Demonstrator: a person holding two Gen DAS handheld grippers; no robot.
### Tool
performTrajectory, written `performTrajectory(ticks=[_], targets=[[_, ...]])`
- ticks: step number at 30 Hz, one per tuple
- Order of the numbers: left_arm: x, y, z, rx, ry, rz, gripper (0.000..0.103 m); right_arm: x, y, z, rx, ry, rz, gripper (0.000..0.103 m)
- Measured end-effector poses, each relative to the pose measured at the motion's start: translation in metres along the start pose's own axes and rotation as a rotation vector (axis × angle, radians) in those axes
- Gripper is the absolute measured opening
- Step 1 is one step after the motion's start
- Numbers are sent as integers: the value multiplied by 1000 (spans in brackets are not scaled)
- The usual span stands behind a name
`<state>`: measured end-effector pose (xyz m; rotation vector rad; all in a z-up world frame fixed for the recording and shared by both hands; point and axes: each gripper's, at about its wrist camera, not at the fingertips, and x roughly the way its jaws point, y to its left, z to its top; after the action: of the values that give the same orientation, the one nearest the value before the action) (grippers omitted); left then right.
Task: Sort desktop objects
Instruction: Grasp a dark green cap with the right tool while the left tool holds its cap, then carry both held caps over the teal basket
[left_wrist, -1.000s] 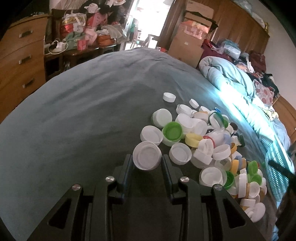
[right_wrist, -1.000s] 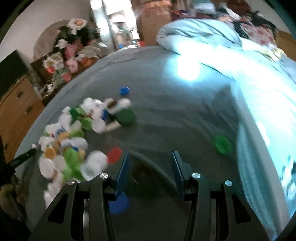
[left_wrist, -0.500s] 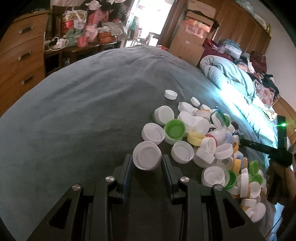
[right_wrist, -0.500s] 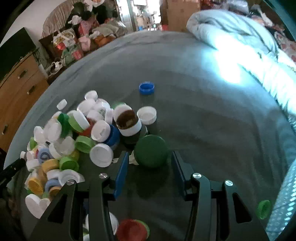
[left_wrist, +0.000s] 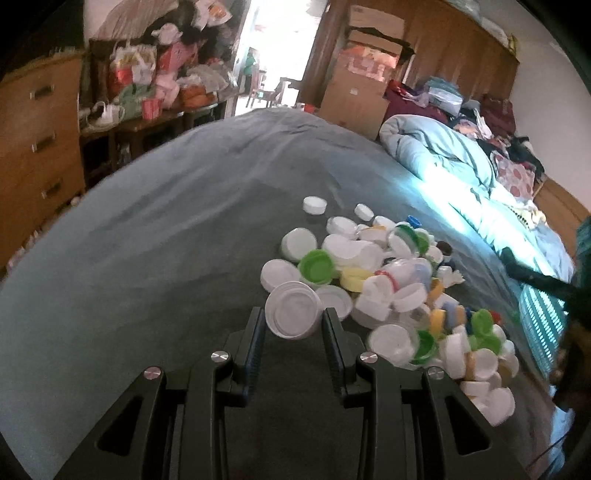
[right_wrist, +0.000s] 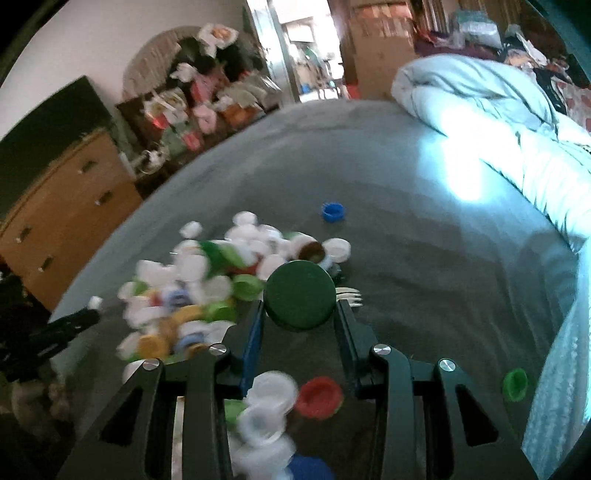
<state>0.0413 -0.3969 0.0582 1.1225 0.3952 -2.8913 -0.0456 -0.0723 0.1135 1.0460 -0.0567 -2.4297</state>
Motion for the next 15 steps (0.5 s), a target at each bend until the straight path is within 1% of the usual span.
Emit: performTrajectory(ticks=[2,3,5,7,10,15], targets=[[-11,-19,6,74,7,55,33,-19,11,-1,-16,-28,9,34],[-17,-32,11,127,12,89,33,-28,18,-2,-24,-38,16,34],[-24,-56,18,202,15,125,33,-45,31,-6,-42,-50,23,34],[-29,-71,24,239,26,147,33,-55,41,-3,-57,-58,29,34],[-41,-98,33,278,25,158,33,-79,55,-5,-88,-81,21,34],[-62,-147,46,376,-19,147,33,-111,66,-7,-138,-124,-14,34]])
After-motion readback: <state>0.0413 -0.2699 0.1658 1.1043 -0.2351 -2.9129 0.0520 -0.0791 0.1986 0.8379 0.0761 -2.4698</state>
